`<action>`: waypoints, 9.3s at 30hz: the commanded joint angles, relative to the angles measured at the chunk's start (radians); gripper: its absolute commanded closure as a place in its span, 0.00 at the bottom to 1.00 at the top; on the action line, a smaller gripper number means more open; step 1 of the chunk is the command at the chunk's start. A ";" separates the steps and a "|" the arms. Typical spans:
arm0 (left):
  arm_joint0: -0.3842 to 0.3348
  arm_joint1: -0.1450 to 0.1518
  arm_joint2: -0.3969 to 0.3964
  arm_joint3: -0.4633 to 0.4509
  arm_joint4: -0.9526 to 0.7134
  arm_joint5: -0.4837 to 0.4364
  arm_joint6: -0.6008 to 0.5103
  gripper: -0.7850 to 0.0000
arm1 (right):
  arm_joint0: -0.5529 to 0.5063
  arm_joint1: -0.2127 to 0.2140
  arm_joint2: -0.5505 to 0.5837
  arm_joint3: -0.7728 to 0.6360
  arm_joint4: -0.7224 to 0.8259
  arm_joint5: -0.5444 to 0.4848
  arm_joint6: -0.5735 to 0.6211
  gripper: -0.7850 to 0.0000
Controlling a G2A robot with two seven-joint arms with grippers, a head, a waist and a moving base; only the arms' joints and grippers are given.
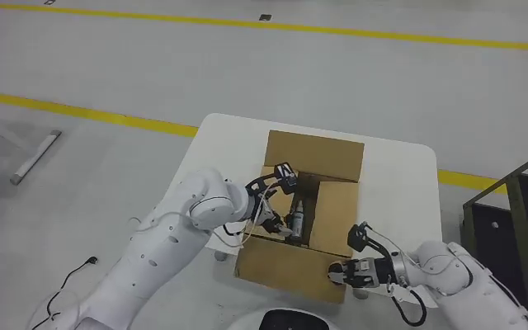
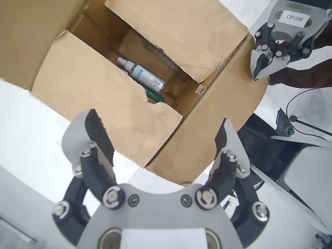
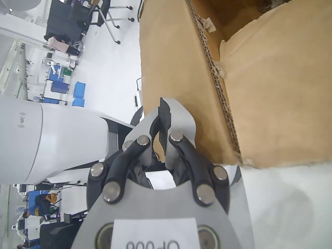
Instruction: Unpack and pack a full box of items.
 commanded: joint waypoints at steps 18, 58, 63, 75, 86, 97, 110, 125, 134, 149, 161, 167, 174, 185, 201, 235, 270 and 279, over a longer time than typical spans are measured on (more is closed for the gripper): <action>-0.047 -0.042 0.135 0.064 0.268 0.137 0.190 0.00 | -0.174 0.011 0.353 -0.074 -0.352 0.275 -0.674 1.00; -0.094 -0.191 0.311 0.355 0.783 0.307 0.240 1.00 | -0.311 -0.033 0.439 -0.109 -0.383 0.331 -0.806 1.00; -0.075 -0.186 0.275 0.328 0.821 0.304 0.245 1.00 | -0.305 -0.037 0.439 -0.107 -0.379 0.325 -0.797 1.00; -0.047 -0.177 0.131 0.327 0.740 0.273 0.256 1.00 | -0.295 -0.051 0.424 -0.094 -0.323 0.314 -0.790 1.00; -0.020 -0.179 -0.022 0.249 0.499 0.323 0.211 1.00 | -0.290 -0.062 0.405 -0.081 -0.270 0.292 -0.755 1.00; 0.036 -0.180 -0.152 0.192 0.260 0.489 0.122 1.00 | -0.261 -0.074 0.370 -0.020 -0.261 0.346 -0.736 1.00; 0.071 -0.153 -0.213 0.194 0.364 0.465 0.104 0.00 | -0.269 -0.098 0.317 0.010 -0.274 0.491 -0.775 1.00; 0.102 -0.136 -0.164 0.252 0.684 0.421 0.181 0.00 | -0.152 -0.127 0.219 0.092 -0.231 0.462 -0.757 1.00; 0.129 -0.142 -0.147 0.247 0.725 0.412 0.196 0.00 | -0.138 -0.137 0.202 0.116 -0.203 0.440 -0.752 1.00; 0.145 -0.142 -0.204 0.103 0.676 0.394 0.148 0.00 | 0.022 -0.159 0.135 0.250 -0.219 0.366 -0.700 1.00; 0.122 -0.162 -0.204 -0.004 0.456 0.335 0.241 0.00 | -0.085 -0.146 0.275 0.142 -0.207 0.401 -0.759 1.00; 0.090 -0.188 -0.156 0.044 0.209 0.291 0.289 0.00 | -0.190 -0.135 0.388 0.049 -0.218 0.386 -0.775 1.00; 0.070 -0.209 -0.098 0.116 0.040 0.231 0.298 0.00 | -0.282 -0.133 0.446 -0.028 -0.320 0.388 -0.809 1.00; 0.070 -0.209 -0.098 0.116 0.040 0.231 0.298 0.00 | -0.289 -0.134 0.445 -0.034 -0.314 0.396 -0.801 1.00; 0.065 -0.283 -0.003 0.466 -0.409 0.271 0.464 0.00 | -0.296 -0.158 0.315 0.016 -0.657 0.405 -1.025 1.00; -0.008 -0.378 0.022 0.836 -0.810 0.080 0.387 0.00 | -0.217 -0.203 0.170 0.079 -0.675 0.359 -1.012 1.00; -0.186 -0.581 0.284 0.988 -0.764 -0.090 0.439 0.00 | -0.369 -0.211 0.643 -0.005 -0.146 0.660 -0.879 0.75; -0.218 -0.629 0.317 1.070 -0.722 -0.115 0.440 0.00 | -0.333 -0.215 0.674 0.031 0.138 0.623 -0.659 0.71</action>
